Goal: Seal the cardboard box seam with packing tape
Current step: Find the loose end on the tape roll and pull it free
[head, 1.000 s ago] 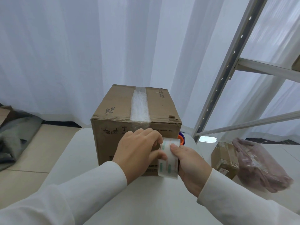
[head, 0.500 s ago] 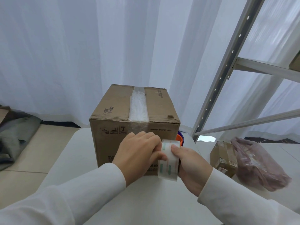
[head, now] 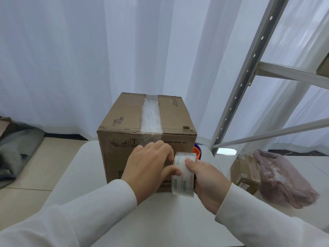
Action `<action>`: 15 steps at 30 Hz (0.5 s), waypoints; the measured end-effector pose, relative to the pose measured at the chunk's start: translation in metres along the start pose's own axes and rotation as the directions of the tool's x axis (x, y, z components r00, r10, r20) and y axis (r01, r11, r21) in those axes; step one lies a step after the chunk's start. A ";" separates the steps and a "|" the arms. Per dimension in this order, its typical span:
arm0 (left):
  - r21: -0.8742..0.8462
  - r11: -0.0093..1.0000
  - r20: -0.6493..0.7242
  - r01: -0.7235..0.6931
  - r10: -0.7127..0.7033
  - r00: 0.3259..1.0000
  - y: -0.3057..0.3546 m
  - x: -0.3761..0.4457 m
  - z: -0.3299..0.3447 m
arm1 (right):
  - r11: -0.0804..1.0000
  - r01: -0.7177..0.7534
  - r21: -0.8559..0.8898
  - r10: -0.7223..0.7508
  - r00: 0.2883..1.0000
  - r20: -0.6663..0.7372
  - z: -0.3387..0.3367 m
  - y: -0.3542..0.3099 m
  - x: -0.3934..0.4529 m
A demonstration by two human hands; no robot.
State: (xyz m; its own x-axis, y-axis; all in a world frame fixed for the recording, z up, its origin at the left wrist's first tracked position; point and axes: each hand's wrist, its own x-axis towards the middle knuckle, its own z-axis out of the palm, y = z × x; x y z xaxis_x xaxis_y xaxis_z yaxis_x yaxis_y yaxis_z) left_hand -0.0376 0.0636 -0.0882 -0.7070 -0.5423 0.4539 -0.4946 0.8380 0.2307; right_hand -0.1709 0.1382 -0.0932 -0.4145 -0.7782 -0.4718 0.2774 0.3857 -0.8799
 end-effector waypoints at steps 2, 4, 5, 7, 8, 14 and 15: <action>0.035 0.998 -0.022 -0.043 0.043 0.999 0.001 0.001 0.000 | 0.999 -0.029 0.033 0.029 1.000 0.000 0.000 0.001 0.000; 0.055 0.997 -0.055 -0.062 0.065 0.996 0.000 0.001 0.004 | 0.995 -0.052 0.082 0.052 0.999 0.001 -0.001 0.001 -0.001; 0.055 0.996 -0.070 -0.066 0.070 0.995 0.000 0.002 0.006 | 0.994 -0.055 0.098 0.055 0.998 0.006 -0.001 0.000 -0.001; 0.049 0.996 -0.084 -0.074 0.077 0.993 0.002 0.002 0.005 | 0.994 -0.054 0.091 0.053 0.999 0.004 -0.003 0.001 -0.001; 0.044 0.996 -0.087 -0.080 0.084 0.993 0.002 0.003 0.004 | 0.995 -0.051 0.084 0.051 0.999 0.000 -0.004 0.002 0.000; 0.077 0.990 -0.088 -0.121 0.128 0.988 0.002 0.007 0.004 | 0.997 -0.057 0.060 0.057 0.998 0.013 -0.007 0.005 0.000; 0.072 0.990 -0.079 -0.123 0.129 0.989 0.003 0.006 0.003 | 0.996 -0.061 0.061 0.060 0.998 0.021 -0.008 0.005 0.000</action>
State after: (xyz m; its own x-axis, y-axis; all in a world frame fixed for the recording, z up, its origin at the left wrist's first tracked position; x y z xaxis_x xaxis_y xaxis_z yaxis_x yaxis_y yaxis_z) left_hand -0.0451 0.0626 -0.0872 -0.7228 -0.4231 0.5464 -0.4388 0.8918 0.1102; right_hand -0.1759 0.1441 -0.0983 -0.3785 -0.7643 -0.5220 0.3544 0.4013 -0.8446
